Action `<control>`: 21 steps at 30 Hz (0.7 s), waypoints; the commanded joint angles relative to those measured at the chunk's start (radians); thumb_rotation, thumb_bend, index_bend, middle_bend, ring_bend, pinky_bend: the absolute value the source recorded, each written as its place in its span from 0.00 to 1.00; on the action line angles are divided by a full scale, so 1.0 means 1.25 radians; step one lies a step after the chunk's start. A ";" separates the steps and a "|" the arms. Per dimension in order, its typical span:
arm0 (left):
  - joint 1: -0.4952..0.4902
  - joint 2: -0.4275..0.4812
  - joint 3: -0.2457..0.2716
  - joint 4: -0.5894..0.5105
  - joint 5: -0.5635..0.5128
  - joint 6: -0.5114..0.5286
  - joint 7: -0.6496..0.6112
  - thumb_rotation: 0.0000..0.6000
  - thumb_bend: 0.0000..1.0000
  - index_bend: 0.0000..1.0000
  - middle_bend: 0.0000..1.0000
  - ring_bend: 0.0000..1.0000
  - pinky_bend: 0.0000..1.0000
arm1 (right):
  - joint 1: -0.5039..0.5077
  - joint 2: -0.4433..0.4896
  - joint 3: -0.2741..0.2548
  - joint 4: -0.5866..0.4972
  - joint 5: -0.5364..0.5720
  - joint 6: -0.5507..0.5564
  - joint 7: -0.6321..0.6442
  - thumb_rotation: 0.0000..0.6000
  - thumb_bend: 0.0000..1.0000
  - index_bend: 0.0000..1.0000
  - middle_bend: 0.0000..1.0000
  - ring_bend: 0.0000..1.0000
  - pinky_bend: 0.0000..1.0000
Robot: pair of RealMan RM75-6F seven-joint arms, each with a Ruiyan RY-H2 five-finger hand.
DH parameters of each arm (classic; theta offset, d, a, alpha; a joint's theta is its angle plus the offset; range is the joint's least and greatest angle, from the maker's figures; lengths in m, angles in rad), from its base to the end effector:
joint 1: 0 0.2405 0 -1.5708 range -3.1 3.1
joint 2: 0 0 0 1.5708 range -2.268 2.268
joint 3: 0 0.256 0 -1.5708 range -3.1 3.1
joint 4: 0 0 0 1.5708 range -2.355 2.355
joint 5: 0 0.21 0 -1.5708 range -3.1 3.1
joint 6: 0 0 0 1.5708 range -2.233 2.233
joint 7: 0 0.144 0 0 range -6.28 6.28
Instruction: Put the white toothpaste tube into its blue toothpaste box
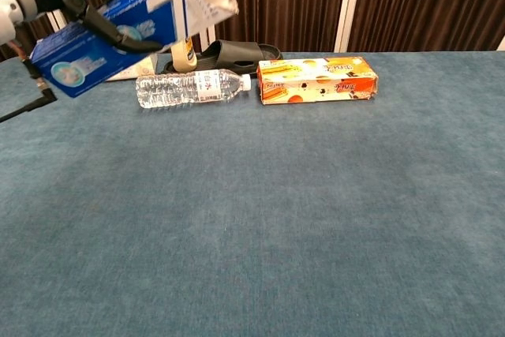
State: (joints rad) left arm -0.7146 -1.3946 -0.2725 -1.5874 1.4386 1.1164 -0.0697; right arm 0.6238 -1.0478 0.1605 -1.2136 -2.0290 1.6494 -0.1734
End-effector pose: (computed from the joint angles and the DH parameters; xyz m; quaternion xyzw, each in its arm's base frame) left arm -0.1008 0.3484 0.0623 -0.6789 -0.3470 -0.5590 0.3260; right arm -0.1684 -0.3188 0.2130 0.7375 0.1968 0.4614 0.4522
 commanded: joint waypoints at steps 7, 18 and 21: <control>-0.016 -0.144 -0.017 0.136 0.097 0.166 -0.086 1.00 0.43 0.48 0.61 0.58 0.62 | 0.011 0.014 0.009 -0.001 0.006 0.006 -0.007 1.00 0.60 0.88 0.86 0.83 0.74; -0.051 -0.209 -0.018 0.214 0.096 0.164 -0.121 1.00 0.43 0.48 0.61 0.58 0.62 | 0.027 0.042 0.029 0.012 0.015 0.019 -0.013 1.00 0.60 0.88 0.86 0.83 0.74; -0.065 -0.212 -0.026 0.208 0.084 0.147 -0.112 1.00 0.43 0.48 0.61 0.58 0.62 | 0.032 0.045 0.031 0.012 0.013 0.020 -0.015 1.00 0.60 0.88 0.86 0.83 0.74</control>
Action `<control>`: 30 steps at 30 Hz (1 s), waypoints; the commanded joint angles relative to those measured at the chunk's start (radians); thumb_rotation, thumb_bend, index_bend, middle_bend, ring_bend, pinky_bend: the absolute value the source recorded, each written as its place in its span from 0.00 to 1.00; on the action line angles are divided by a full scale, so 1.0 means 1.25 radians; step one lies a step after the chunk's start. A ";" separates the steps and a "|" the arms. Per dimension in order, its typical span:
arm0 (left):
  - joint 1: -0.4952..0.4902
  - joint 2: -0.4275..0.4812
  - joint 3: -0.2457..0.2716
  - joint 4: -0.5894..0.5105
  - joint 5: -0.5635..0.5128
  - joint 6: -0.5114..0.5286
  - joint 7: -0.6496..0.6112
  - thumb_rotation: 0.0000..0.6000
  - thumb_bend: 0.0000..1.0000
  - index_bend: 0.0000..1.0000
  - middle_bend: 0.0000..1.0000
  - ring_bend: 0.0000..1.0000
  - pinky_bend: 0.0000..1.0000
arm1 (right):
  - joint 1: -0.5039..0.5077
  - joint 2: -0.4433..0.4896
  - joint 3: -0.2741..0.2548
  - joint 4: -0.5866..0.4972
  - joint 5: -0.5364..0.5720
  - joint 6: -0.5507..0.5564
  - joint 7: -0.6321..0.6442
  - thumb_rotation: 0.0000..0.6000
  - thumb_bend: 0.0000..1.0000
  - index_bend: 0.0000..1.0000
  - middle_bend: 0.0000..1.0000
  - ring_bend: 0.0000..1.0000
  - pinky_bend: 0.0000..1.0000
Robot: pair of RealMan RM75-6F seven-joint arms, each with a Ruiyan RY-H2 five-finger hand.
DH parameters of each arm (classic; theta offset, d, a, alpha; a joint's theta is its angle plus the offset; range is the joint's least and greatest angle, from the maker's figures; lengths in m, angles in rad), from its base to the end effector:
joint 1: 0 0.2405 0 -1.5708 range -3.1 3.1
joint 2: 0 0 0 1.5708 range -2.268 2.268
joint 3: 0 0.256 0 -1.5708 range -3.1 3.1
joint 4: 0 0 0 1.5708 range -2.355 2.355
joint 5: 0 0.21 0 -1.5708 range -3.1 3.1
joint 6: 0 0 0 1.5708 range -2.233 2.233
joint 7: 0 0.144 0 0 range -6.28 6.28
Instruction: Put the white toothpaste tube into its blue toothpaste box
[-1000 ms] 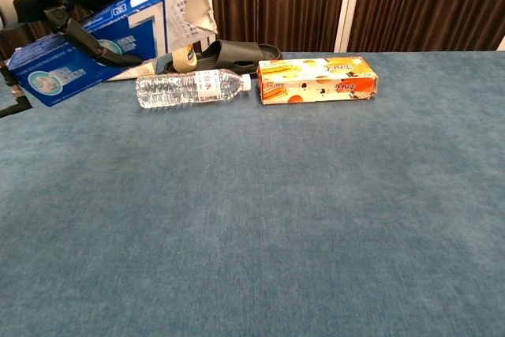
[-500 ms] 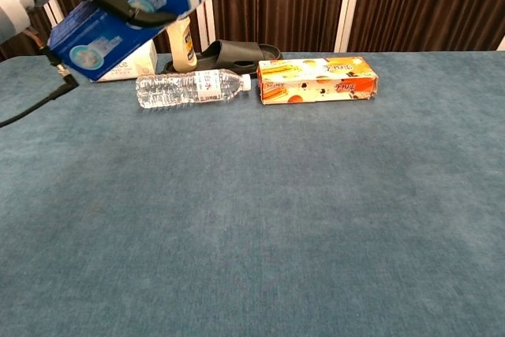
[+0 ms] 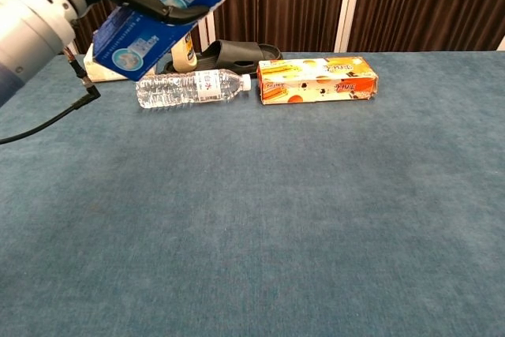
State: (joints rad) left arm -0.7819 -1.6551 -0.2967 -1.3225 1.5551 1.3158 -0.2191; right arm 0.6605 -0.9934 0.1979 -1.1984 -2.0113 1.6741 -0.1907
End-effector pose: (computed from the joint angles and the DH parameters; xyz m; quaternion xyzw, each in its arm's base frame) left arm -0.0712 0.3566 0.0272 -0.6157 -0.3129 -0.6662 0.2815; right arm -0.1514 -0.3293 0.2417 0.7120 0.2469 0.4591 0.4705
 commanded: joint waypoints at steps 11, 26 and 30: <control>-0.058 0.007 -0.032 -0.063 -0.050 -0.075 0.073 1.00 0.43 0.48 0.60 0.58 0.62 | 0.024 0.008 0.010 0.015 -0.018 0.010 -0.035 1.00 0.60 0.88 0.86 0.81 0.74; -0.096 0.006 -0.050 -0.093 -0.095 -0.120 0.120 1.00 0.43 0.48 0.60 0.58 0.62 | 0.028 -0.008 0.007 0.041 -0.008 0.025 -0.036 1.00 0.60 0.88 0.86 0.80 0.74; -0.107 0.009 -0.058 -0.100 -0.112 -0.135 0.133 1.00 0.43 0.48 0.60 0.58 0.62 | 0.030 -0.011 0.003 0.045 -0.010 0.025 -0.036 1.00 0.60 0.88 0.86 0.80 0.74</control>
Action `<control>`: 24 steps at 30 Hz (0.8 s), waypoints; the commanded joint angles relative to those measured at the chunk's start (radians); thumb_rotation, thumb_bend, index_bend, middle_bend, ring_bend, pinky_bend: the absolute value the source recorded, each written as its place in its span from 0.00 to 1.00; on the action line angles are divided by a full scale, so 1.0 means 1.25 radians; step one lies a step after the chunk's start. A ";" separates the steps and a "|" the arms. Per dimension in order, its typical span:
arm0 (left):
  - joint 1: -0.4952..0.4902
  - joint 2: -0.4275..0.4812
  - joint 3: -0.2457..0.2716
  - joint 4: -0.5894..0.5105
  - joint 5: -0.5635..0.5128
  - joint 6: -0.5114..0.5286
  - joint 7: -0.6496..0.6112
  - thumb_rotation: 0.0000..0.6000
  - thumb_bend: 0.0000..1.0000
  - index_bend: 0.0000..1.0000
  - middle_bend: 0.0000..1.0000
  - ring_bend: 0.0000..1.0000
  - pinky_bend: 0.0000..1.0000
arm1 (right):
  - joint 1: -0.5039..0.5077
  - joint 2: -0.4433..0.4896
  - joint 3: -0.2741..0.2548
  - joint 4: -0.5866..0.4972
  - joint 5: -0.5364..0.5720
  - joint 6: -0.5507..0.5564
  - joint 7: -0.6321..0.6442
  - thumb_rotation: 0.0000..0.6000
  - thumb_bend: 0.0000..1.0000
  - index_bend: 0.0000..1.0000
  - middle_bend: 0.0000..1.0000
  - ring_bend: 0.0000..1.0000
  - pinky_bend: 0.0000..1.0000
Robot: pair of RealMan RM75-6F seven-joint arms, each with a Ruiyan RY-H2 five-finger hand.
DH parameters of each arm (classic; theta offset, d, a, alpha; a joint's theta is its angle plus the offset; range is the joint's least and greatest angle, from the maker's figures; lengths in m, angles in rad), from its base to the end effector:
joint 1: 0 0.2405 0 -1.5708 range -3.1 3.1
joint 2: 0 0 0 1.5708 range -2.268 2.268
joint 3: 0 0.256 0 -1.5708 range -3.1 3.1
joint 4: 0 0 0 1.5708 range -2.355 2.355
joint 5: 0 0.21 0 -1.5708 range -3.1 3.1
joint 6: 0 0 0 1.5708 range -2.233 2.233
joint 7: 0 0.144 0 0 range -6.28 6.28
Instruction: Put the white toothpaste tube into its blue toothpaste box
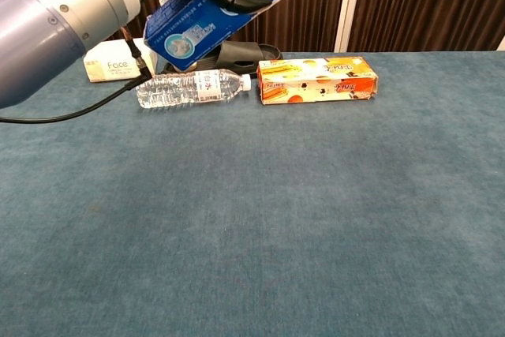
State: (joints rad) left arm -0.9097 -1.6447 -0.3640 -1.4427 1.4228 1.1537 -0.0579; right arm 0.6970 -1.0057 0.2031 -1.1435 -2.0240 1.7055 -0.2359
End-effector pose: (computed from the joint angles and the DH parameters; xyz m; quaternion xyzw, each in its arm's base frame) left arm -0.0103 0.3643 0.0182 -0.6513 -0.3184 -0.6372 0.2618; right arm -0.1432 -0.3362 0.2464 0.6935 0.2959 0.4531 0.4755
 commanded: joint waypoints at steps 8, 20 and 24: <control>-0.029 -0.002 -0.018 -0.015 -0.032 -0.029 0.028 1.00 0.43 0.48 0.60 0.58 0.62 | 0.003 -0.012 -0.011 0.008 -0.005 0.000 0.000 1.00 0.60 0.88 0.86 0.80 0.74; -0.055 -0.022 -0.016 -0.019 -0.044 -0.038 0.046 1.00 0.43 0.48 0.60 0.58 0.62 | 0.001 -0.022 -0.021 0.024 0.001 0.006 0.007 1.00 0.60 0.88 0.86 0.79 0.74; -0.065 -0.030 -0.019 -0.016 -0.052 -0.042 0.054 1.00 0.43 0.48 0.60 0.58 0.62 | 0.001 -0.025 -0.023 0.029 0.000 0.011 0.009 1.00 0.60 0.88 0.86 0.79 0.72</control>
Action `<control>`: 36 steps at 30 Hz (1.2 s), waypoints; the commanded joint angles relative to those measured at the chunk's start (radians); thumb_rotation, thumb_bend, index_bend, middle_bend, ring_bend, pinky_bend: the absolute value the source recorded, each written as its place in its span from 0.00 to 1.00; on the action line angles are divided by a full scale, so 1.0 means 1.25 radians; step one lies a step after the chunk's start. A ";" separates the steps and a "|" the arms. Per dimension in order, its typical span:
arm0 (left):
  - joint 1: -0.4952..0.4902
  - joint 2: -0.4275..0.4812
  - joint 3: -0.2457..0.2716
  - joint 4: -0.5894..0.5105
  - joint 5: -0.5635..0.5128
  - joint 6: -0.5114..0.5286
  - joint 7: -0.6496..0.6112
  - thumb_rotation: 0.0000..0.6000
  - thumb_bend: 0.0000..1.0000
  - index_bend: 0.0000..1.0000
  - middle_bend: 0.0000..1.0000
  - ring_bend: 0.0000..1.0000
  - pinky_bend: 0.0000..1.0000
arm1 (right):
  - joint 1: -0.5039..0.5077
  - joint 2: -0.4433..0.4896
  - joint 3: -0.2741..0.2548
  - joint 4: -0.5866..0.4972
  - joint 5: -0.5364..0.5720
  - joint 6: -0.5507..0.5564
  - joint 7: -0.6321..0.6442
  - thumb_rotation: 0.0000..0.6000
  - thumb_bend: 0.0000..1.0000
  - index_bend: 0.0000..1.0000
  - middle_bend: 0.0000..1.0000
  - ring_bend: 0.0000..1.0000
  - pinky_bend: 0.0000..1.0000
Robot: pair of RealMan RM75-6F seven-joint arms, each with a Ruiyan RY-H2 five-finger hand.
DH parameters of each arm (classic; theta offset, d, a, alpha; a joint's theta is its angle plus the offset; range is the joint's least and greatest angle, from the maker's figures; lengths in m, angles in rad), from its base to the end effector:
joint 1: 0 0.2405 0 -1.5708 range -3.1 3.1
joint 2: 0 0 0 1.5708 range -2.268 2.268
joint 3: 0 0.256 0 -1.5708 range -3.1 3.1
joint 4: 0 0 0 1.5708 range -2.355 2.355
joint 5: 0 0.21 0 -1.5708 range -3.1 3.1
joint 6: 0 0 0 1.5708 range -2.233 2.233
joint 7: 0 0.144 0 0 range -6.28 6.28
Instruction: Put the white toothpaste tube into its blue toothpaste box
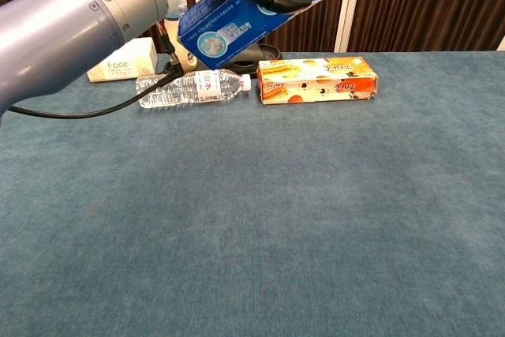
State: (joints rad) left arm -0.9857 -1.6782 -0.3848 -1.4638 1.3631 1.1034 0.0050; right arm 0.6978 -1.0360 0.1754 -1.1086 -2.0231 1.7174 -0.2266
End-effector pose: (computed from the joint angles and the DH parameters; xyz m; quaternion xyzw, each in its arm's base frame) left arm 0.0227 0.3606 0.0048 -0.6673 -0.3186 -0.6289 0.2403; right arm -0.1514 -0.3365 0.2379 0.7009 0.2888 0.4516 0.4705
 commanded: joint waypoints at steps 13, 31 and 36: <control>-0.040 -0.004 -0.038 -0.020 -0.085 -0.043 0.062 1.00 0.43 0.48 0.59 0.57 0.63 | -0.006 -0.005 -0.012 0.018 0.002 0.013 0.009 1.00 0.60 0.87 0.86 0.78 0.72; -0.078 -0.001 -0.061 -0.038 -0.142 -0.062 0.102 1.00 0.43 0.48 0.59 0.57 0.63 | -0.026 -0.014 -0.008 0.016 0.035 0.040 0.027 1.00 0.60 0.51 0.69 0.56 0.51; -0.085 -0.010 -0.063 -0.030 -0.148 -0.054 0.106 1.00 0.43 0.48 0.59 0.57 0.63 | -0.030 -0.018 -0.001 0.014 0.047 0.052 0.027 1.00 0.60 0.37 0.64 0.49 0.45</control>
State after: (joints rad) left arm -1.0909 -1.6887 -0.4625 -1.5034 1.1790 1.0340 0.1370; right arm 0.6610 -1.0582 0.1727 -1.0910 -1.9667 1.7802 -0.1923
